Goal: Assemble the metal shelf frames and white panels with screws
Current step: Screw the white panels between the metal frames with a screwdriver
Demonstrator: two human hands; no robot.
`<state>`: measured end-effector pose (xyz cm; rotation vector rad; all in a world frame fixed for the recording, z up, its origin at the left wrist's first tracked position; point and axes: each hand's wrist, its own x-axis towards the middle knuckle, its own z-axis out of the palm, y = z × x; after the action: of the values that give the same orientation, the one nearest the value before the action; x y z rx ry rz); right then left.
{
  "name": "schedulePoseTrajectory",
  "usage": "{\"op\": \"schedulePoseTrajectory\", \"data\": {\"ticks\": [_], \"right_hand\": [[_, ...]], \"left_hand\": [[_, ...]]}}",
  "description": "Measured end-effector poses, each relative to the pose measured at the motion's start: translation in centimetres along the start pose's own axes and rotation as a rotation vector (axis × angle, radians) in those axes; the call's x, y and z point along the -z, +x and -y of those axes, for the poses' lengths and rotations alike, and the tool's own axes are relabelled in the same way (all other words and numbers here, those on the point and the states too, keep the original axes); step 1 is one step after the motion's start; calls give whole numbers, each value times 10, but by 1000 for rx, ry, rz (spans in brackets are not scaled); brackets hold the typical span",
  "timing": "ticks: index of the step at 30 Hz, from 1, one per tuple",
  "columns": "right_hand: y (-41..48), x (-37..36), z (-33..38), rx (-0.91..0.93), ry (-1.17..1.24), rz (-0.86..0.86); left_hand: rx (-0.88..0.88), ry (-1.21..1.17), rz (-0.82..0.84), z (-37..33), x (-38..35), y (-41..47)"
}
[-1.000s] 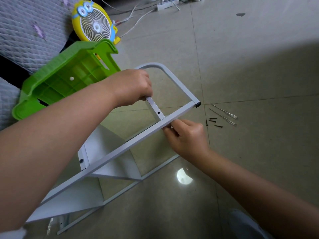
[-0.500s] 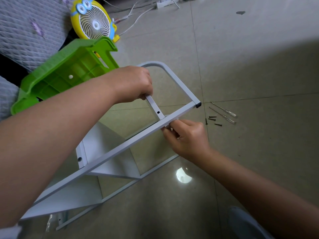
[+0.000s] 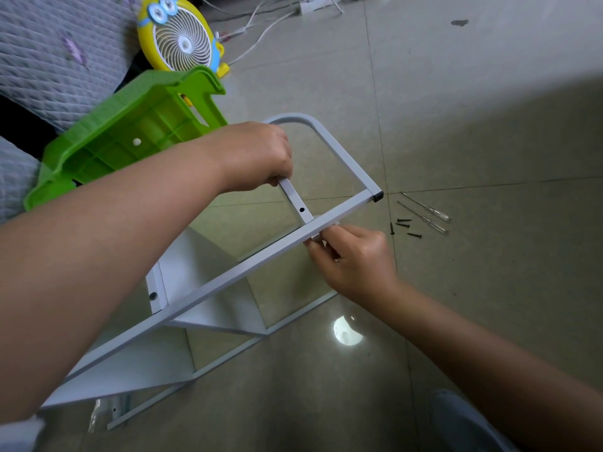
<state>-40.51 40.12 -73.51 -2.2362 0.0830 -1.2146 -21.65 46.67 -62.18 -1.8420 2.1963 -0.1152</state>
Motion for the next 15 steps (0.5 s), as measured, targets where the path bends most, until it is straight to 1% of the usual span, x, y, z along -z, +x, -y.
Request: {"op": "schedulePoseTrajectory", "data": {"ticks": [2,4,8,9,11,13,15], "right_hand": [[0,0,1,-14,-5,8],[0,0,1,-27,-5,13],[-1,-1,1,-41,-7,7],[-1,-1,1,-42,-6,7],[-2,-2,1,-43,-5,11],[-2,-2,0,-44,-8,8],[-1,-2,0,-38,-7,7]], "left_hand": [[-52,40,-27,-2,0,0],[-61,63,-10,-3,1,0],[22,49,83,-4,5,-1],[58,52,119,-6,7,0],[110,77,249,-8,10,5],[128,145,370,-9,14,10],[137,186,428,-10,15,12]]}}
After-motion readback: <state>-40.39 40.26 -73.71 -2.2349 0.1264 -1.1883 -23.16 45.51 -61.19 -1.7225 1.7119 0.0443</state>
